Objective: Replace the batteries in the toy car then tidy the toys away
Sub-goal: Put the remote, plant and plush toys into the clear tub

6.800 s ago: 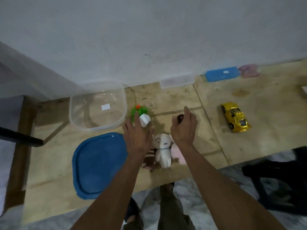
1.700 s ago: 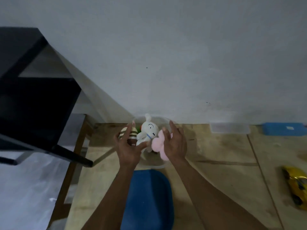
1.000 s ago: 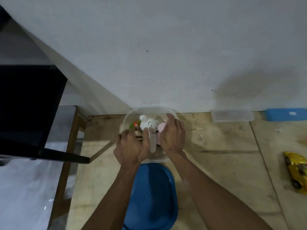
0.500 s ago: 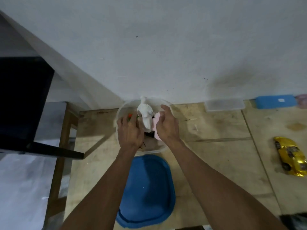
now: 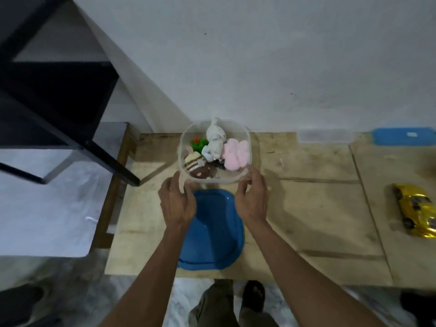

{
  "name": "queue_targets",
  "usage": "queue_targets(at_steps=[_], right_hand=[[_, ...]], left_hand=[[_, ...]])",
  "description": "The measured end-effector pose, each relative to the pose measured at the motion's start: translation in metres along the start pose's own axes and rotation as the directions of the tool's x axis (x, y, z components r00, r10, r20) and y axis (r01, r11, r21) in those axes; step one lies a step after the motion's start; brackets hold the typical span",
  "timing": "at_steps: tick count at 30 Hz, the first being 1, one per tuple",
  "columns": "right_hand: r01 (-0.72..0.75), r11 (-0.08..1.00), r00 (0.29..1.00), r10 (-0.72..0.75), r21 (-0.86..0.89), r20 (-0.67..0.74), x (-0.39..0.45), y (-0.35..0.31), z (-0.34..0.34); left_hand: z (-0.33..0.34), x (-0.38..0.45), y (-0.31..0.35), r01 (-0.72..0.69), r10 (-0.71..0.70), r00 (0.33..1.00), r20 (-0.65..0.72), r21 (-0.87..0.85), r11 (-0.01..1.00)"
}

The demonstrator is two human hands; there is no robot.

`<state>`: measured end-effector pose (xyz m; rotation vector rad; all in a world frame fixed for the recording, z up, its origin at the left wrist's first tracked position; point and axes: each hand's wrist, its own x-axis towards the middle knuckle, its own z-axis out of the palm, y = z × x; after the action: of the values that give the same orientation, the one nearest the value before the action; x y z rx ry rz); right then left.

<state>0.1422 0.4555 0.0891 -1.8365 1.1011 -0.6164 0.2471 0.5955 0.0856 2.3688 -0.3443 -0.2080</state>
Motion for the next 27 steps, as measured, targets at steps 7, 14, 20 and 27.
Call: queue_targets(at_steps=[7,14,20,27], right_hand=[[-0.221,0.964,0.949,0.248,-0.150,0.193,-0.068,0.063,-0.002],[-0.326,0.942,0.913,0.336,-0.081,0.231,-0.082,0.066,0.015],[-0.373,0.928,0.923,0.371,0.006,0.106,-0.089,0.058,0.018],[-0.295,0.954,0.948,0.299,0.057,-0.112,-0.109,0.022,-0.013]], left_hand=[[0.006,-0.064,-0.070,0.244,-0.280,0.949,0.145,0.225,0.943],[0.008,-0.072,-0.082,0.284,-0.326,0.923,0.203,0.210,0.936],[-0.003,-0.071,-0.074,0.419,-0.431,0.873,0.228,0.099,0.903],[-0.039,-0.082,-0.033,0.261,-0.261,0.951,0.166,0.018,0.965]])
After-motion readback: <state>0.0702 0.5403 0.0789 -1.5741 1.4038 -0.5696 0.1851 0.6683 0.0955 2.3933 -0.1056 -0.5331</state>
